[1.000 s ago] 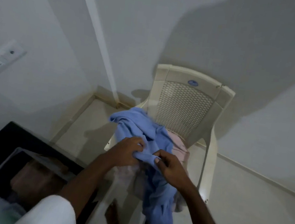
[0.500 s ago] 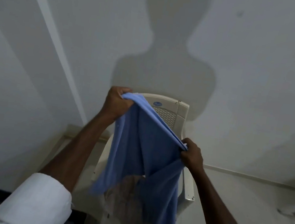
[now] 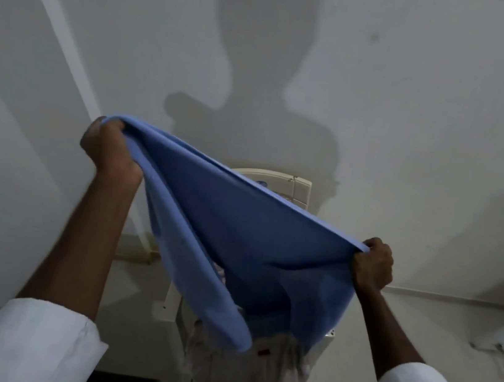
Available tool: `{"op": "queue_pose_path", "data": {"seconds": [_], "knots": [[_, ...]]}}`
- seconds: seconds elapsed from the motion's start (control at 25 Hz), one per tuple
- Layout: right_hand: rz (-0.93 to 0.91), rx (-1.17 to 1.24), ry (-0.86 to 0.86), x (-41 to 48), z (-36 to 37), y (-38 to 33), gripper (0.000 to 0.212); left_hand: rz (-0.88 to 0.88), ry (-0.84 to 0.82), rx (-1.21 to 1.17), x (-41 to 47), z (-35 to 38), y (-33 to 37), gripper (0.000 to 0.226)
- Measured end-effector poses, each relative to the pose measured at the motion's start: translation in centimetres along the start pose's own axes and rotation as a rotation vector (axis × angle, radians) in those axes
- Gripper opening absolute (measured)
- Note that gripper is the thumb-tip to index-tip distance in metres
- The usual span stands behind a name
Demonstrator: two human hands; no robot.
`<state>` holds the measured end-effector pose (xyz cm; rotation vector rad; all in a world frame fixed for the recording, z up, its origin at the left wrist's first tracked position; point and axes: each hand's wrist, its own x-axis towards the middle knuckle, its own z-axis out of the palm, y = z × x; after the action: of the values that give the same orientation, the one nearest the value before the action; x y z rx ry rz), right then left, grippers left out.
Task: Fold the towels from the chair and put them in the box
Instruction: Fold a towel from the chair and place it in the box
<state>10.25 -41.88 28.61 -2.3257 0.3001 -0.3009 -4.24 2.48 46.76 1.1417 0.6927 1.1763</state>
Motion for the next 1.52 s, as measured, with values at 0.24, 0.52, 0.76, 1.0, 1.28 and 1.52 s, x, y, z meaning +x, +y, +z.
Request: {"op": "queue_pose_path", "data": {"seconds": [0.24,0.52,0.76,1.0,1.28,1.52], "knots": [[-0.076,-0.006,0.005,3.6,-0.9,0.3,0.025,-0.346,-0.005,-0.086,1.3,-1.2,1.3,0.025],[-0.006,0.055,0.071,6.1,0.1,-0.1,0.024,-0.352,-0.061,-0.067,-1.6,-0.7,0.6,0.030],[0.347,0.261,-0.038,7.7,2.0,1.4,0.029,-0.415,-0.074,-0.025,-4.2,1.3,0.2,0.037],[-0.086,0.179,-0.068,8.1,2.5,3.7,0.019,-0.464,-0.006,-0.132,-3.0,1.5,1.2,0.034],[-0.569,-0.530,-0.493,9.5,2.7,7.5,0.024,-0.439,0.033,-0.375,-1.6,0.8,2.2,0.033],[-0.059,-0.212,-0.349,9.1,4.0,7.5,0.003,-0.362,0.021,-0.471,-1.1,0.3,1.3,0.035]]}}
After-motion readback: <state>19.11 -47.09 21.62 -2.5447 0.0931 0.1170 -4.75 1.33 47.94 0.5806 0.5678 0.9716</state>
